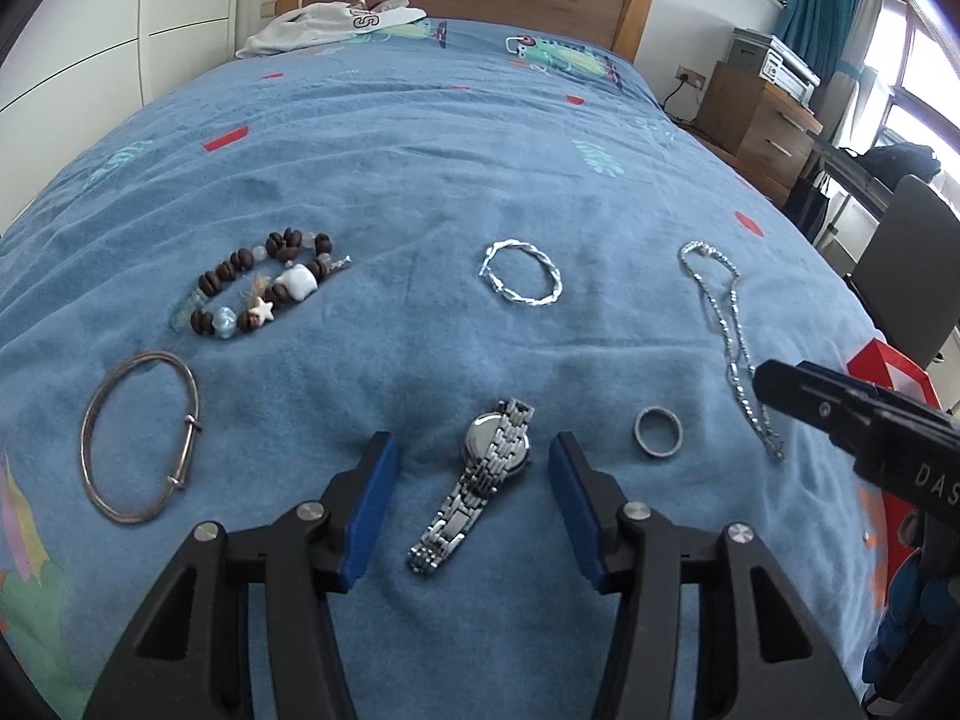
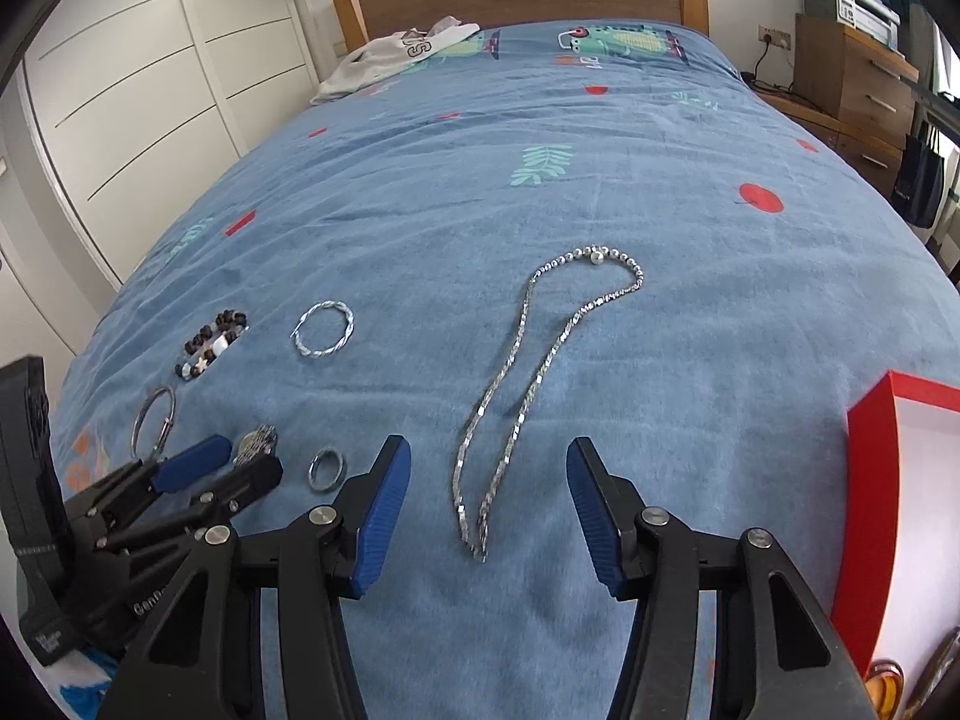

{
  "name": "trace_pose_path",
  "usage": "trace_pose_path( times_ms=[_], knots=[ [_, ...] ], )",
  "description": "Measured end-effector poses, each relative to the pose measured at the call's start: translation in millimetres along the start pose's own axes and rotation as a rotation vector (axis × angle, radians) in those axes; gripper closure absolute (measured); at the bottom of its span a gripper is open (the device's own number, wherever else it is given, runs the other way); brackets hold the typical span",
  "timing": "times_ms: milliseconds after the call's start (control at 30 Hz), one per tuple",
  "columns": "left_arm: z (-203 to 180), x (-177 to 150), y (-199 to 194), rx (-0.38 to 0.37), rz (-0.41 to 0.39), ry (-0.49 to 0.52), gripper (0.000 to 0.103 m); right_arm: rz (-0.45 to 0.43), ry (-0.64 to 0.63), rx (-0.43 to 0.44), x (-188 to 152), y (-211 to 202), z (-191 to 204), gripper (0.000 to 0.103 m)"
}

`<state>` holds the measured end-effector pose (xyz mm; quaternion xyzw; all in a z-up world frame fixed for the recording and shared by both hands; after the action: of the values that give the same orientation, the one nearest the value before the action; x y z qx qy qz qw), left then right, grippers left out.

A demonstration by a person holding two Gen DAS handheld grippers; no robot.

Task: Organize jewelry
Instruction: 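Grasp the silver watch with the left tool while the right tool grasps the silver chain necklace, then carry the watch into the red box and open the left tool while the right tool releases the necklace there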

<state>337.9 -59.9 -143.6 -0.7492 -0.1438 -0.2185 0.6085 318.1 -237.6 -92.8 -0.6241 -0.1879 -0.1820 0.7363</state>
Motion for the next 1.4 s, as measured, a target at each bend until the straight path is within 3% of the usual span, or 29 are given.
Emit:
trace_pose_path(
  times_ms=[267, 433, 567, 700, 733, 1167, 1400],
  knots=[
    [10, 0, 5, 0.004, -0.032, -0.038, 0.079, 0.019, 0.03, -0.029, 16, 28, -10, 0.049],
    [15, 1, 4, -0.024, -0.04, -0.053, 0.083, 0.022, 0.035, -0.043, 24, 41, -11, 0.052],
    [16, 1, 2, -0.035, -0.05, -0.058, 0.084, 0.015, 0.045, -0.042, 27, 48, -10, 0.068],
    [17, 2, -2, -0.053, -0.064, -0.071, 0.084, 0.006, 0.065, -0.015, 26, 45, -14, 0.099],
    [18, 2, -3, -0.057, -0.067, -0.074, 0.084, 0.002, 0.069, -0.01, 25, 42, -15, 0.1],
    [0, 3, -52, -0.063, -0.139, -0.044, 0.084, -0.126, 0.045, 0.082, -1, -52, -4, 0.1],
    [-35, -1, -93, -0.104, -0.161, -0.005, 0.084, -0.204, 0.046, 0.098, -15, -120, -13, 0.1]
  ],
)
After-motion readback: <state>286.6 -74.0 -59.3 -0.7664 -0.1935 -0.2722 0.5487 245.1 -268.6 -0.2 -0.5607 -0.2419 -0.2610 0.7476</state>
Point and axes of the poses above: each gripper's, at about its wrist camera, not at the fingertips, and y roughly the way its jaws point, z to its left, x to its top, the point moved 3 cm from there along y, roughly the way its jaws point, and after that the axes turned 9 degrees about z, right-handed, at the moved point
